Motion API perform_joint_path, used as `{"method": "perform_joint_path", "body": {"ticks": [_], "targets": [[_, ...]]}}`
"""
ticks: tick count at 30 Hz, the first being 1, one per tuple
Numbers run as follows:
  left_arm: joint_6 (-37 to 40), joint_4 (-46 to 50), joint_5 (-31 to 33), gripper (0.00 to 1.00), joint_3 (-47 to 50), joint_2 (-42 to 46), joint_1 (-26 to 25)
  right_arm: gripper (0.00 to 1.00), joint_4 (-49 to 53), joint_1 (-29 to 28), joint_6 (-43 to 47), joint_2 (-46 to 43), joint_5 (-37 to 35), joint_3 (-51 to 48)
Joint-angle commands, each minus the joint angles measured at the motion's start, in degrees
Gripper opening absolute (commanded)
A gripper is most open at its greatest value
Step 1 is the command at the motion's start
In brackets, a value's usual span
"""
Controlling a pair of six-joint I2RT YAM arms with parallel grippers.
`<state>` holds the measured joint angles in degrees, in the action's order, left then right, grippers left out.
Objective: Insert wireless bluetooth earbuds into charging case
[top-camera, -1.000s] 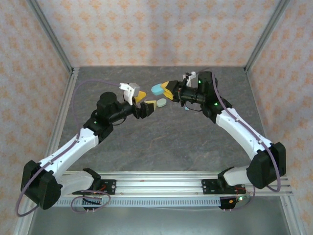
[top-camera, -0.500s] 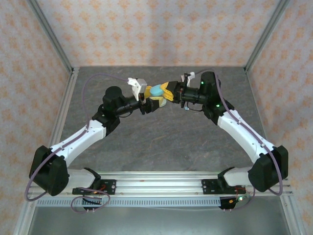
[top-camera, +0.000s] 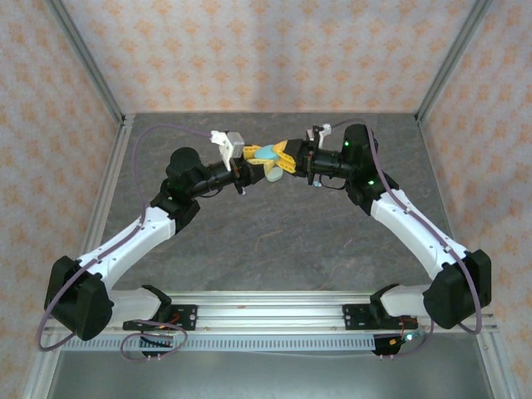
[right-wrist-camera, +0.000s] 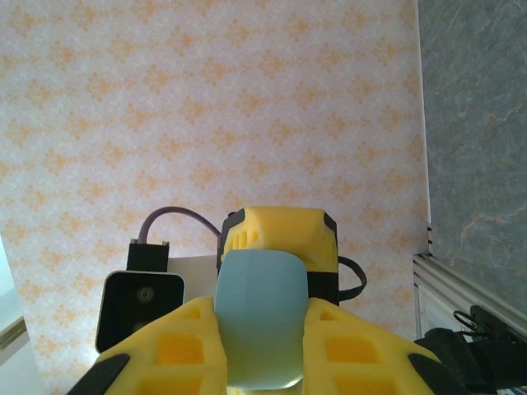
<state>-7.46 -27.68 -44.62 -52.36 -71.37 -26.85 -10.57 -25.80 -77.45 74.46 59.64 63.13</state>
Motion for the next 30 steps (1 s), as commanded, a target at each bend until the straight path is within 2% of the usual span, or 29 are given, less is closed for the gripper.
{"method": "perform_joint_path", "body": {"ticks": [1, 6, 15, 23, 27, 30], "targets": [[0.53, 0.37, -1.52, 0.3, -1.47, 1.2, 0.26, 0.1, -3.79, 0.23, -2.34, -1.83, 1.08, -0.55], [-0.07, 1.1, -0.38, 0.49, -1.43, 1.11, 0.23, 0.1, -4.35, 0.21, -2.95, -2.41, 0.71, -1.05], [-1.94, 0.31, -2.62, 0.5, -2.22, 0.53, 0.24, 0.1, -5.08, 0.22, -3.76, -3.85, 0.26, -1.73], [-2.66, -0.78, -3.28, 0.35, -2.75, 0.76, 0.26, 0.11, -4.34, 0.18, -2.72, -3.75, 0.49, -2.23], [-2.85, -0.67, -3.8, 0.24, -3.25, 0.86, 0.26, 0.17, -2.78, 0.22, -1.04, -3.49, 0.84, -2.32], [-2.99, -0.25, -3.98, 0.21, -3.55, 1.04, 0.27, 0.22, -1.64, 0.21, 0.37, -3.35, 1.13, -2.16]]}}
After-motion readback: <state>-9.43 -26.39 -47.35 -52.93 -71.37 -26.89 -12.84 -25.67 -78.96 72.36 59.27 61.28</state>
